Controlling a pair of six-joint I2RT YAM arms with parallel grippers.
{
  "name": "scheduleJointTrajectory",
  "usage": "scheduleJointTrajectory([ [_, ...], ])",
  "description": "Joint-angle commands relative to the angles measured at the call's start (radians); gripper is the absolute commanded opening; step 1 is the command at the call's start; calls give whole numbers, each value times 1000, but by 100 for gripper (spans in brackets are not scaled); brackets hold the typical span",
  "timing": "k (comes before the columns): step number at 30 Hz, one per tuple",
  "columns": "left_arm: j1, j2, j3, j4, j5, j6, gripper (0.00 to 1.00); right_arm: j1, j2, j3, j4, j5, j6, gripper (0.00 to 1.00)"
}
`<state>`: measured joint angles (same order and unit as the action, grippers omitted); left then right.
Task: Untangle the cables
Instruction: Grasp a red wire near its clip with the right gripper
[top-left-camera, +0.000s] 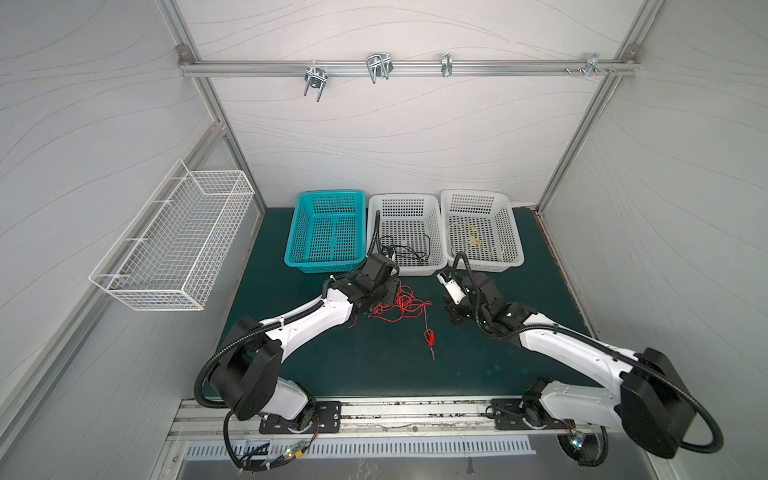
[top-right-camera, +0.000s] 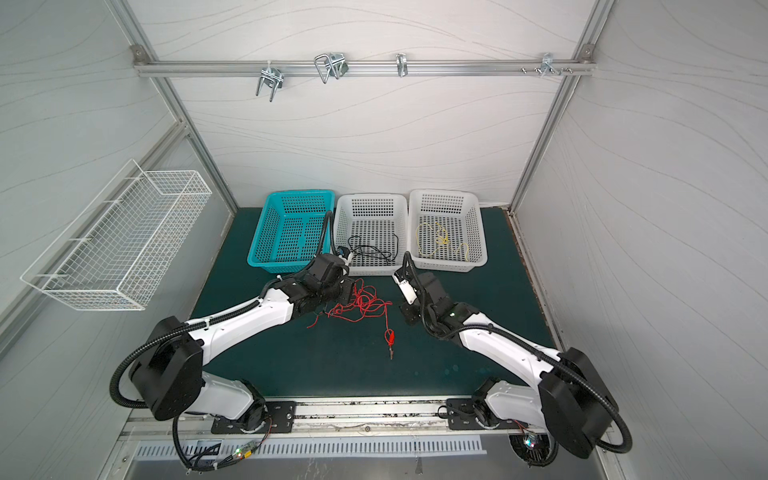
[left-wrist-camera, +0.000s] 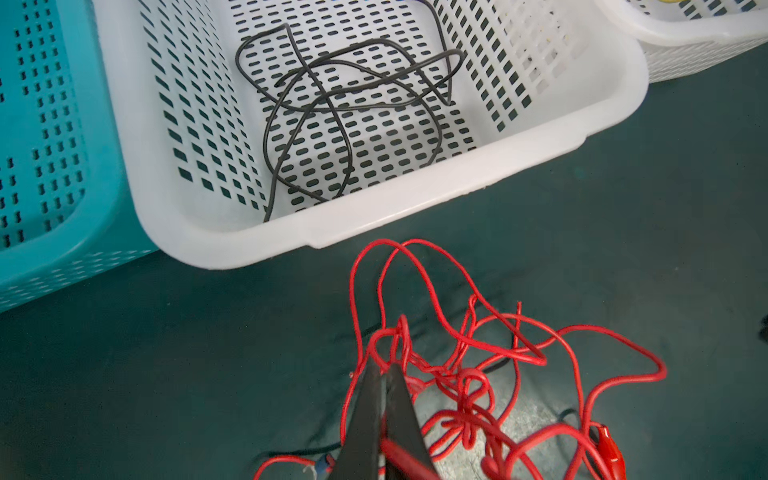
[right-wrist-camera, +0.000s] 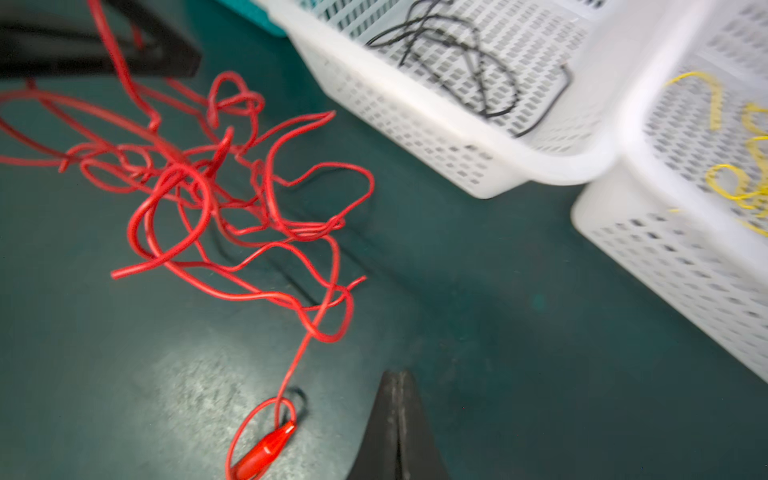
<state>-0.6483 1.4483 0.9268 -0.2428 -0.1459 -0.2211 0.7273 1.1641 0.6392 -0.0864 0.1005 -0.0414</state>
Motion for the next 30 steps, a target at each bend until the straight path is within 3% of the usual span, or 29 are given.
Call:
scheduleJointTrajectory([
  [1,3,-19,-6,28,3,-13,0,-2,-12,-3,9,-39,2,8],
  [6,3,-24,-8,45,18,-14,0,0,64,19,12,-121,-2,18],
  [19,3,-38,-13,52,21,-15,0,11,198,44,92,-222,63,28],
  [30,3,-39,-13,54,14,-21,0,77,349,17,261,-229,278,31],
])
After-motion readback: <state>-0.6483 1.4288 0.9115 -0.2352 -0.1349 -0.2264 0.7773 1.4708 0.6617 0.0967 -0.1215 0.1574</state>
